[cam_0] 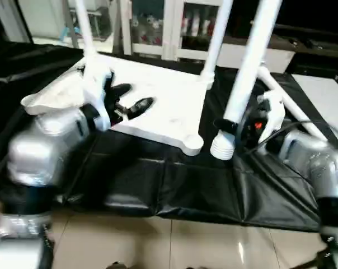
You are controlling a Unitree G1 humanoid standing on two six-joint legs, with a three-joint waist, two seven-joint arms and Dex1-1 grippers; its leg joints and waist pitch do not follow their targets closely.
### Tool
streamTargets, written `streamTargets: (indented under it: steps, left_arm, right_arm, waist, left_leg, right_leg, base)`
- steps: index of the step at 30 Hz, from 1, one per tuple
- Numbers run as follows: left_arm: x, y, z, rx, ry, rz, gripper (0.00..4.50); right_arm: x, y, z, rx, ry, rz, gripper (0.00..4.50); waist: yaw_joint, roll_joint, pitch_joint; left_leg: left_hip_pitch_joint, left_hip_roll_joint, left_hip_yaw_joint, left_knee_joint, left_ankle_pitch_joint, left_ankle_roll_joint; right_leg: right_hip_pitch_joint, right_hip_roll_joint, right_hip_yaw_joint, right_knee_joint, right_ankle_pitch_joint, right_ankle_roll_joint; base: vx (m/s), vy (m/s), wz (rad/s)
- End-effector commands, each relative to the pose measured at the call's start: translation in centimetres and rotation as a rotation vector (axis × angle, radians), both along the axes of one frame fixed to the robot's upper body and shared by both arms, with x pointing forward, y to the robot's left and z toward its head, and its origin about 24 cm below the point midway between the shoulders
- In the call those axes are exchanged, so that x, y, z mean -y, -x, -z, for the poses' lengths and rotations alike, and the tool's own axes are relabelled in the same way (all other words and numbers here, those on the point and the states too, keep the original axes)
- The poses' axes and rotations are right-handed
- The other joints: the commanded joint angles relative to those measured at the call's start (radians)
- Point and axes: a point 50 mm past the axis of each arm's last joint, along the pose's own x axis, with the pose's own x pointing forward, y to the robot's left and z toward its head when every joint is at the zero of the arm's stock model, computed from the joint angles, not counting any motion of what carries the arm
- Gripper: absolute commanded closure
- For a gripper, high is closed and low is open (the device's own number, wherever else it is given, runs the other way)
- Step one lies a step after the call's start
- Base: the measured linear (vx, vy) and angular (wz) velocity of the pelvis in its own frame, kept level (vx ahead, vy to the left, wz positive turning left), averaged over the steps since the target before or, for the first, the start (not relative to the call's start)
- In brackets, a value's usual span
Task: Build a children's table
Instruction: Pick table leg
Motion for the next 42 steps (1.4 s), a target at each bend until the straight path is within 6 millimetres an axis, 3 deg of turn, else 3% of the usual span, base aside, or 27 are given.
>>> streamTargets:
  steps: [1,5,9,11,16,19,21,23,24,25,26,27,28,29,30,31,32,33,34,35,36,37,38,39,40,41,42]
  left_arm:
    - [0.8,0.0,-0.5,0.054,-0.008,-0.056,0.32]
    - [1.0,0.7,1.3,0.123,-0.026,-0.243,0.32]
    - [1.2,1.9,3.8,0.108,-0.002,-0.347,0.32]
    - [1.2,2.6,5.1,0.096,0.002,-0.381,0.32]
    - [2.1,3.8,6.2,0.124,0.001,-0.363,0.32]
    - [2.7,4.0,6.1,0.135,0.012,-0.366,0.32]
    - [2.8,4.1,6.1,0.137,0.015,-0.366,0.32]
    - [2.9,4.1,6.1,0.144,0.014,-0.371,0.32]
    - [2.8,4.1,6.1,0.153,0.003,-0.377,0.32]
    - [2.8,4.1,6.1,0.157,-0.003,-0.38,0.32]
    - [2.8,4.1,6.1,0.157,-0.003,-0.38,0.32]
    - [2.7,4.0,6.1,0.162,-0.009,-0.381,0.32]
    - [2.7,4.1,6.1,0.163,-0.01,-0.382,0.32]
    - [2.7,4.1,6.1,0.163,-0.011,-0.382,0.32]
    - [2.7,4.1,6.1,0.164,-0.013,-0.383,0.32]
    - [2.6,4.1,6.1,0.167,-0.019,-0.385,0.32]
    - [2.6,4.1,6.1,0.167,-0.019,-0.385,0.32]
    - [2.6,4.1,6.1,0.167,-0.019,-0.385,0.32]
    - [2.6,4.1,6.1,0.167,-0.023,-0.385,0.32]
    - [2.6,4.2,6.1,0.168,-0.028,-0.384,0.32]
    - [2.6,4.2,6.1,0.169,-0.03,-0.384,0.32]
    - [2.6,4.2,6.1,0.169,-0.03,-0.384,0.32]
    - [2.6,4.2,6.1,0.17,-0.031,-0.383,0.32]
    - [2.6,4.3,6.1,0.17,-0.031,-0.381,0.32]
    - [2.6,4.3,6.2,0.17,-0.031,-0.38,0.32]
    - [2.6,4.3,6.2,0.169,-0.033,-0.376,0.32]
    - [2.7,4.3,6.2,0.168,-0.037,-0.373,0.32]
  right_arm:
    - [0.3,-0.1,-1.1,0.102,0.049,0.046,2.64]
    - [-1.1,0.4,-1.1,0.316,0.192,0.2,2.64]
    - [-1.8,1.2,0.4,0.334,0.259,0.264,2.64]
    - [-2.0,1.8,0.8,0.387,0.312,0.281,2.64]
    - [-2.5,3.0,2.1,0.365,0.205,0.265,2.64]
    - [-3.0,3.5,2.7,0.34,0.181,0.239,2.64]
    - [-3.2,3.6,2.9,0.334,0.173,0.234,2.64]
    - [-3.5,3.8,3.1,0.329,0.166,0.222,2.64]
    - [-3.9,3.9,3.2,0.342,0.177,0.198,2.64]
    - [-4.0,3.9,3.3,0.349,0.184,0.189,2.64]
    - [-4.0,3.9,3.3,0.349,0.184,0.189,2.64]
    - [-4.2,4.0,3.4,0.355,0.187,0.178,2.64]
    - [-4.2,4.0,3.4,0.354,0.182,0.176,2.64]
    - [-4.2,4.0,3.4,0.354,0.181,0.174,2.64]
    - [-4.3,4.0,3.4,0.353,0.178,0.17,2.64]
    - [-4.3,4.0,3.4,0.355,0.175,0.162,2.64]
    - [-4.3,4.0,3.4,0.355,0.175,0.162,2.64]
    - [-4.3,4.0,3.4,0.355,0.175,0.162,2.64]
    - [-4.3,4.0,3.4,0.356,0.174,0.158,2.64]
    - [-4.4,4.0,3.4,0.357,0.174,0.155,2.64]
    - [-4.4,4.0,3.4,0.359,0.174,0.153,2.64]
    - [-4.4,4.0,3.4,0.359,0.174,0.153,2.64]
    - [-4.5,4.0,3.5,0.359,0.174,0.151,2.64]
    - [-4.5,4.0,3.5,0.361,0.174,0.15,2.64]
    - [-4.5,4.0,3.5,0.362,0.174,0.15,2.64]
    - [-4.6,4.1,3.5,0.362,0.171,0.149,2.64]
    - [-4.6,4.1,3.5,0.362,0.171,0.149,2.64]
  waist:
    - [-0.003,0.011,-0.092]
    - [-0.007,0.002,-0.09]
    - [-0.02,0.002,-0.084]
    - [-0.025,0.003,-0.081]
    - [-0.04,0.003,-0.08]
    - [-0.051,0.003,-0.07]
    - [-0.059,0.008,-0.067]
    - [-0.092,0.027,-0.045]
    - [-0.091,0.043,-0.038]
    - [-0.085,0.043,-0.035]
    - [-0.047,0.041,-0.031]
    - [-0.056,-0.003,-0.032]
    - [-0.037,-0.016,-0.018]
    - [-0.032,-0.042,-0.041]
    - [0.017,-0.022,-0.067]
    - [0.018,-0.025,-0.063]
    - [0.018,-0.008,-0.062]
    - [0.001,0.017,-0.066]
    - [-0.003,0.031,-0.077]
    - [-0.024,0.041,-0.088]
    - [-0.046,0.04,-0.082]
    - [-0.053,0.031,-0.083]
    - [-0.049,0.022,-0.086]
    - [-0.022,-0.01,-0.102]
    - [-0.004,-0.026,-0.106]
    - [0.016,0.0,-0.098]
    - [0.019,0.025,-0.099]
  left_leg:
    - [0.011,0.013,0.006,-0.073,-0.131,-0.025]
    - [0.001,0.008,0.006,-0.074,-0.139,-0.017]
    - [0.002,0.003,0.005,-0.077,-0.215,-0.014]
    - [-0.001,0.005,0.004,-0.078,-0.232,-0.013]
    - [0.003,0.003,-0.002,-0.079,-0.316,0.018]
    - [0.034,0.002,-0.011,-0.081,-0.483,0.009]
    - [0.051,0.003,-0.016,-0.081,-0.545,0.014]
    - [0.096,0.027,-0.038,-0.099,-0.708,0.032]
    - [0.067,0.071,-0.051,-0.158,-0.812,0.031]
    - [0.049,0.101,-0.05,-0.199,-0.86,0.029]
    - [0.05,0.118,-0.028,-0.224,-0.917,0.044]
    - [0.101,0.089,-0.015,-0.153,-0.851,0.054]
    - [0.132,-0.028,0.031,0.052,-0.545,0.033]
    - [0.057,-0.031,0.023,0.081,-0.36,0.065]
    - [-0.016,-0.02,-0.016,0.072,-0.18,0.09]
    - [-0.011,-0.019,-0.019,0.033,-0.141,0.101]
    - [0.004,-0.012,-0.016,-0.002,-0.112,0.098]
    - [0.01,0.001,-0.031,-0.058,-0.093,0.106]
    - [0.03,0.01,-0.039,-0.072,-0.106,0.105]
    - [0.125,0.051,-0.071,-0.093,-0.146,0.15]
    - [0.166,0.089,-0.107,-0.107,-0.178,0.233]
    - [0.162,0.078,-0.098,-0.102,-0.185,0.29]
    - [0.142,0.053,-0.075,-0.087,-0.155,0.308]
    - [0.011,-0.057,-0.016,-0.02,-0.08,0.303]
    - [-0.045,-0.087,-0.017,0.031,-0.098,0.291]
    - [-0.064,-0.034,-0.045,0.057,-0.06,0.223]
    - [-0.083,-0.019,-0.054,0.014,0.034,0.174]
  right_leg:
    - [0.066,-0.044,0.037,-0.061,-0.261,-0.136]
    - [0.069,-0.046,0.037,-0.063,-0.276,-0.123]
    - [0.06,-0.041,0.034,-0.086,-0.433,-0.054]
    - [0.056,-0.039,0.033,-0.095,-0.443,-0.029]
    - [0.044,-0.034,0.025,-0.107,-0.51,0.0]
    - [0.041,-0.027,0.003,-0.129,-0.695,0.043]
    - [0.044,-0.023,-0.013,-0.14,-0.744,0.047]
    - [0.067,-0.008,-0.076,-0.164,-0.734,0.027]
    - [0.124,-0.005,-0.078,-0.078,-0.592,0.004]
    - [0.151,-0.014,-0.062,0.019,-0.461,-0.018]
    - [0.152,-0.02,-0.035,0.104,-0.318,-0.037]
    - [0.114,-0.044,0.042,0.045,-0.582,-0.013]
    - [0.035,-0.11,0.044,-0.171,-1.162,0.053]
    - [0.107,-0.133,0.094,-0.159,-1.207,0.064]
    - [0.188,-0.164,0.143,-0.124,-1.058,0.02]
    - [0.179,-0.117,0.125,-0.105,-0.861,-0.044]
    - [0.176,-0.099,0.095,-0.102,-0.766,-0.086]
    - [0.172,-0.046,0.046,-0.071,-0.53,-0.129]
    - [0.171,-0.033,0.031,-0.059,-0.44,-0.139]
    - [0.116,-0.022,0.012,-0.019,-0.274,-0.188]
    - [0.077,-0.026,0.0,0.014,-0.184,-0.219]
    - [0.086,-0.048,0.007,0.007,-0.123,-0.238]
    - [0.108,-0.062,0.021,-0.01,-0.073,-0.258]
    - [0.246,-0.068,0.081,-0.042,0.023,-0.271]
    - [0.299,-0.098,0.125,-0.066,0.027,-0.252]
    - [0.293,-0.158,0.147,-0.09,0.012,-0.293]
    - [0.291,-0.105,0.079,-0.071,0.017,-0.255]
  base:
    - [0.0,0.0,0.0]
    - [0.0,0.0,0.0]
    - [0.0,0.0,0.0]
    - [0.0,0.0,0.0]
    - [0.0,0.0,0.0]
    - [0.0,0.0,0.0]
    - [0.0,0.0,0.0]
    - [0.0,0.0,0.0]
    - [0.0,0.0,0.0]
    - [0.0,0.0,0.0]
    - [0.014,-0.092,-0.04]
    - [0.014,-0.092,-0.04]
    - [0.114,-0.107,-0.06]
    - [0.161,-0.052,-0.17]
    - [0.161,-0.052,-0.17]
    - [0.122,-0.053,0.02]
    - [0.08,-0.031,0.12]
    - [0.08,-0.031,0.12]
    - [0.13,0.001,0.06]
    - [0.153,-0.005,0.15]
    - [0.153,-0.005,0.15]
    - [0.146,0.003,0.12]
    - [0.138,0.013,0.04]
    - [0.138,0.013,0.04]
    - [0.144,0.027,0.12]
    - [0.139,0.033,0.04]
    - [0.139,0.033,0.04]
